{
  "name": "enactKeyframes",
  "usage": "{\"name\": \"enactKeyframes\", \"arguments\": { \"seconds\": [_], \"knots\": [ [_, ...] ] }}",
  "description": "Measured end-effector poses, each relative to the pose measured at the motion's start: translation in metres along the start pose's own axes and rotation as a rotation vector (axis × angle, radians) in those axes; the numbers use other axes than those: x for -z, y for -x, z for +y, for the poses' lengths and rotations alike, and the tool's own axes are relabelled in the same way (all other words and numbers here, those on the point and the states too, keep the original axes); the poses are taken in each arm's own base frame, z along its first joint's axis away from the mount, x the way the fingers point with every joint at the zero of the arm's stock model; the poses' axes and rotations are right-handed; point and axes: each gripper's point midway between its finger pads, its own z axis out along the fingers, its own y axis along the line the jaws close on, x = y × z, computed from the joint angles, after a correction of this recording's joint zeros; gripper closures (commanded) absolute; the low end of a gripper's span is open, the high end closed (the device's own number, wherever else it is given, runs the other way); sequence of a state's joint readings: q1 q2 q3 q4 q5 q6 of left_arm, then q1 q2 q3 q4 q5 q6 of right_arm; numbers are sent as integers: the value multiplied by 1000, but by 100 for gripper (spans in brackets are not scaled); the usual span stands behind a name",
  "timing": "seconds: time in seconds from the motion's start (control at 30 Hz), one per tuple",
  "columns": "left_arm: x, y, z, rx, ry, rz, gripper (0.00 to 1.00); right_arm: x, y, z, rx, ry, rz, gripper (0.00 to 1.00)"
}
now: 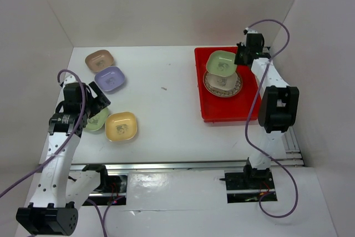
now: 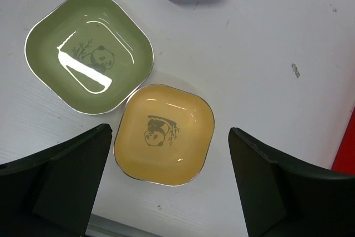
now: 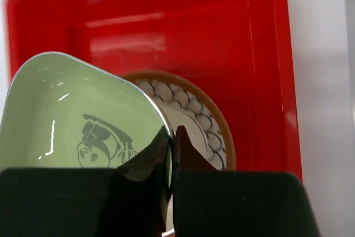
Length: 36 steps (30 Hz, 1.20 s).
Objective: Place the plates into the plastic bin on the countertop
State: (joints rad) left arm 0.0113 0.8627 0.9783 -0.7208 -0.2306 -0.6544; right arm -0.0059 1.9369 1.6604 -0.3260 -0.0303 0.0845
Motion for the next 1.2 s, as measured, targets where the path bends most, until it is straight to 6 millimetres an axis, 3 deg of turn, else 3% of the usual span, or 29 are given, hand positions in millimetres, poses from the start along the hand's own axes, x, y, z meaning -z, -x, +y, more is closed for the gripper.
{"name": "enactKeyframes", "arguments": {
  "seconds": [0.17, 0.23, 0.27, 0.3, 0.33, 0.37, 0.57, 0.63, 0.7, 0.73, 0.83, 0.93, 1.0, 1.1, 1.2],
  "knots": [
    [-1, 0, -2, 1, -10, 1, 0, -7, -42, -14, -18, 8, 92, 100],
    [-1, 1, -3, 1, -13, -1, 0, -7, -47, -13, -19, 11, 101, 90],
    [-1, 1, -3, 0, -14, 0, 0, -8, -48, -13, -20, 14, 102, 45],
    [-1, 1, -3, -1, -14, 0, 0, -8, -48, -12, -29, 16, 100, 30],
    [-1, 1, -3, -2, -14, 1, 0, -9, -49, -12, -27, 17, 98, 24],
    [-2, 0, -3, -3, -13, 2, 0, -9, -49, -12, -30, 17, 94, 0],
    [-2, 1, -4, -2, -17, 1, 0, 2, -42, -9, -24, -6, 61, 0],
    [-2, 1, -4, -1, -16, 0, 0, 12, -30, 5, -8, 9, 28, 0],
    [-3, 3, -1, 4, 0, -8, 0, 25, -20, 35, 22, 49, -3, 0],
    [-3, 4, 2, 10, 18, -16, 0, 33, -18, 60, 47, 86, -18, 0],
    [-2, 7, 20, 41, 113, -41, 0, 62, -30, 162, 137, 263, -48, 0],
    [1, 14, 39, 93, 203, -77, 0, 109, -89, 278, 223, 496, -17, 0],
    [4, 19, 51, 123, 249, -105, 0, 141, -140, 336, 283, 618, 40, 0],
    [10, 26, 66, 169, 303, -144, 0, 172, -201, 387, 349, 724, 116, 0],
    [13, 29, 74, 187, 333, -163, 0, 178, -242, 411, 390, 747, 170, 0]
  ]
}}
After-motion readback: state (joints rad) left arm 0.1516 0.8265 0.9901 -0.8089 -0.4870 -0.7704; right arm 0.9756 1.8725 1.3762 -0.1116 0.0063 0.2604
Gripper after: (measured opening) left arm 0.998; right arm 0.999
